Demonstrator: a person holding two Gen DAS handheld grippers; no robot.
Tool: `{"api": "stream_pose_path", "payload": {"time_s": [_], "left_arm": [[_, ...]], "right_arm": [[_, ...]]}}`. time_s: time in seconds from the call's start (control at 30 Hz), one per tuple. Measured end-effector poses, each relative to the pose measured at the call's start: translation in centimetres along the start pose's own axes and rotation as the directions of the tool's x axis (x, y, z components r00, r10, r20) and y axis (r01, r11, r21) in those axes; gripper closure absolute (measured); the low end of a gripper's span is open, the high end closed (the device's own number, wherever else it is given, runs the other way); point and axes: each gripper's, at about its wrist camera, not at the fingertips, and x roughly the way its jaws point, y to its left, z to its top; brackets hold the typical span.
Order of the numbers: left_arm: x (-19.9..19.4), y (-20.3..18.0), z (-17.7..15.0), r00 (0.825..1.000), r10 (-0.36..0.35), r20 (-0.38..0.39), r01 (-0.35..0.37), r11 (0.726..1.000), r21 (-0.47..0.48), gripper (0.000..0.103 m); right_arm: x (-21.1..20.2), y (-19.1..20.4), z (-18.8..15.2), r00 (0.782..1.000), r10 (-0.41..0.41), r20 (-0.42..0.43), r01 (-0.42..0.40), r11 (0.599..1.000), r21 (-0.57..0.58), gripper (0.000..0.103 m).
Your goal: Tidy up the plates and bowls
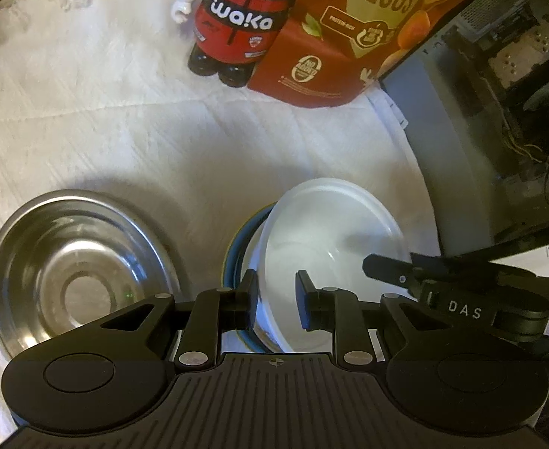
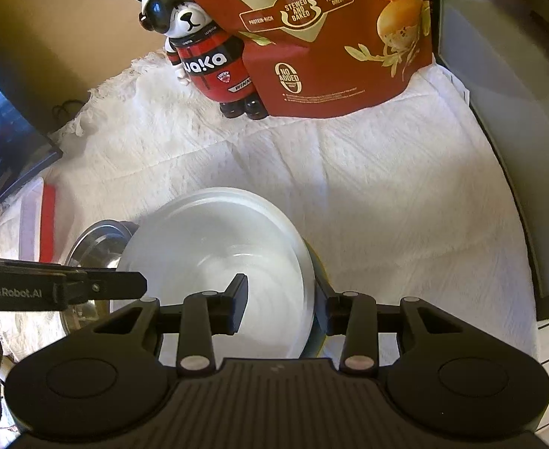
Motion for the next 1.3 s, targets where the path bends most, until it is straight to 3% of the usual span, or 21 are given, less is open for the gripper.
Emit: {"api": "stream_pose_path", "payload": {"time_s": [0.17,0.4,0.53,0.63,0.8,1.03,1.3], "left_arm": [[-0.1,0.3,-0.4,1.0,-0.017,0.002,0.017,1.0,0.014,0.079],[-2.4,1.8,-1.4,0.995,-0.088,0.051,0.086,0.996,0.033,0.079],[-4.8,3.4,-1.9,0.988,-0.1,0.117,0.096,0.995,0.039,0.079],[-6.5,5.6,-2.3,0.982,-0.061,0.176,0.057,0.998,0.03,0.079],[-7.5,10.0,-3.0,0.97,0.088,0.228,-0.089,0.996,-0.006,0.079],[-6.5,15.1,-3.6,0.97,0.154,0.188,-0.148,0.988,-0.047,0.079],[-4.5,16.6,-4.0,0.972,0.166,0.166,-0.166,0.986,-0.011,0.079]], "right_arm": [[-0.3,0.5,-0.7,0.999,-0.042,0.022,0.042,0.999,-0.018,0.065],[-3.5,2.3,-1.3,0.97,-0.168,0.179,0.182,0.981,-0.065,0.06],[-5.4,4.2,-1.7,0.951,-0.171,0.256,0.196,0.978,-0.075,0.053],[-5.9,6.2,-2.6,0.947,-0.14,0.289,0.172,0.981,-0.089,0.049],[-5.0,9.2,-3.9,0.952,-0.1,0.288,0.121,0.991,-0.055,0.049],[-3.2,13.2,-7.2,0.971,-0.027,0.236,0.021,0.999,0.028,0.049],[1.1,15.7,-10.5,0.991,-0.069,0.119,0.066,0.997,0.026,0.047]]}}
